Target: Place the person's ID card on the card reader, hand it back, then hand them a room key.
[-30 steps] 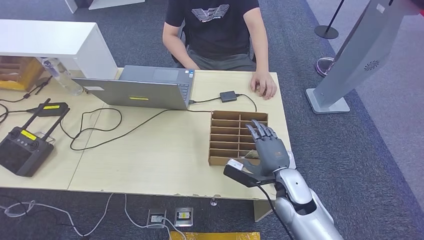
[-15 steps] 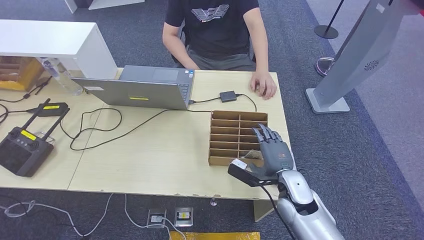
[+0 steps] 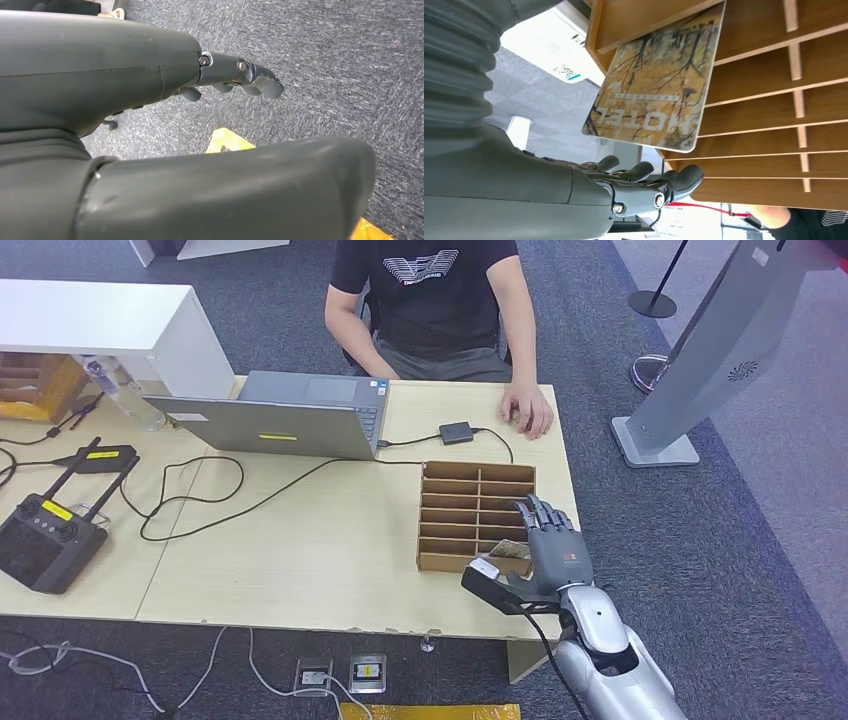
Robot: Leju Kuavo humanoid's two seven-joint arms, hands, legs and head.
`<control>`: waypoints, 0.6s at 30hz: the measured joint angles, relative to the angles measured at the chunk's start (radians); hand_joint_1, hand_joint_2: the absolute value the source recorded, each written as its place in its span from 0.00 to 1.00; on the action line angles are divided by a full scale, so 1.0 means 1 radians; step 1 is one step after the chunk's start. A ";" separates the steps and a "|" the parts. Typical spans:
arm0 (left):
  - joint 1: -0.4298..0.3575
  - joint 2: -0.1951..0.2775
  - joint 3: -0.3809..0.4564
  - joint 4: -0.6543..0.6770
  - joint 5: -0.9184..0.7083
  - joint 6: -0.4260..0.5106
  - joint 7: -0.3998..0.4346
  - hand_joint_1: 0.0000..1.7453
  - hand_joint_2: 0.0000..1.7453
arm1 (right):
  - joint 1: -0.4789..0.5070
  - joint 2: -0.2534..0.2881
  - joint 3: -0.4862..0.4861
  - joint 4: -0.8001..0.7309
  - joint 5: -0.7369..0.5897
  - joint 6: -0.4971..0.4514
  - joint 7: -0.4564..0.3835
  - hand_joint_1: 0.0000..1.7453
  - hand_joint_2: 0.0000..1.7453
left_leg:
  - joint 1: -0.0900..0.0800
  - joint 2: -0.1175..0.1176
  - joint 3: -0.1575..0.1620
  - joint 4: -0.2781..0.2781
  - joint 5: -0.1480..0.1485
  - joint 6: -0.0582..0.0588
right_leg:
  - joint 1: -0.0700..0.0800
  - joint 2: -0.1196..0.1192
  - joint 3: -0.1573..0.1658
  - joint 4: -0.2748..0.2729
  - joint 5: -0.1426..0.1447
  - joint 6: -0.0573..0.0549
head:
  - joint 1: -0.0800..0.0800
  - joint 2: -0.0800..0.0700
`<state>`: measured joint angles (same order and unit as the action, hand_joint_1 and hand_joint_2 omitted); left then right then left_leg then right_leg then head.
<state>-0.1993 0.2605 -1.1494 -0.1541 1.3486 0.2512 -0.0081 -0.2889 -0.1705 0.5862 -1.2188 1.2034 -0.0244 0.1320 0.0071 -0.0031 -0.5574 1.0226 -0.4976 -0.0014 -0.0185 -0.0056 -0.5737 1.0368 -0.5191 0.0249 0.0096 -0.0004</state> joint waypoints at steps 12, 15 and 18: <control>0.000 0.003 0.000 0.000 -0.007 -0.007 -0.003 0.00 0.00 | 0.009 0.000 -0.012 -0.012 -0.014 -0.002 -0.009 1.00 1.00 | 0.000 0.000 0.000 0.000 0.000 0.000 | 0.000 0.000 0.000 0.000 0.000 0.000 | 0.000 0.000; 0.000 0.005 -0.003 0.000 -0.007 -0.007 -0.003 0.00 0.00 | 0.016 0.000 -0.019 -0.023 -0.030 -0.003 -0.016 1.00 1.00 | 0.000 0.000 0.000 0.000 0.000 0.000 | 0.000 0.000 0.000 0.000 0.000 0.000 | 0.000 0.000; 0.000 0.008 -0.006 0.000 -0.007 -0.007 -0.005 0.00 0.00 | 0.021 0.000 -0.028 -0.034 -0.041 -0.003 -0.020 1.00 1.00 | 0.000 0.000 0.000 0.000 0.000 0.000 | 0.000 0.000 0.000 0.000 0.000 0.000 | 0.000 0.000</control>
<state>-0.1998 0.2686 -1.1556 -0.1541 1.3417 0.2441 -0.0131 -0.2674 -0.1705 0.5582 -1.2532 1.1623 -0.0278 0.1117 0.0071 -0.0029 -0.5573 1.0226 -0.4976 -0.0014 -0.0185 -0.0055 -0.5737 1.0368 -0.5191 0.0249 0.0094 -0.0004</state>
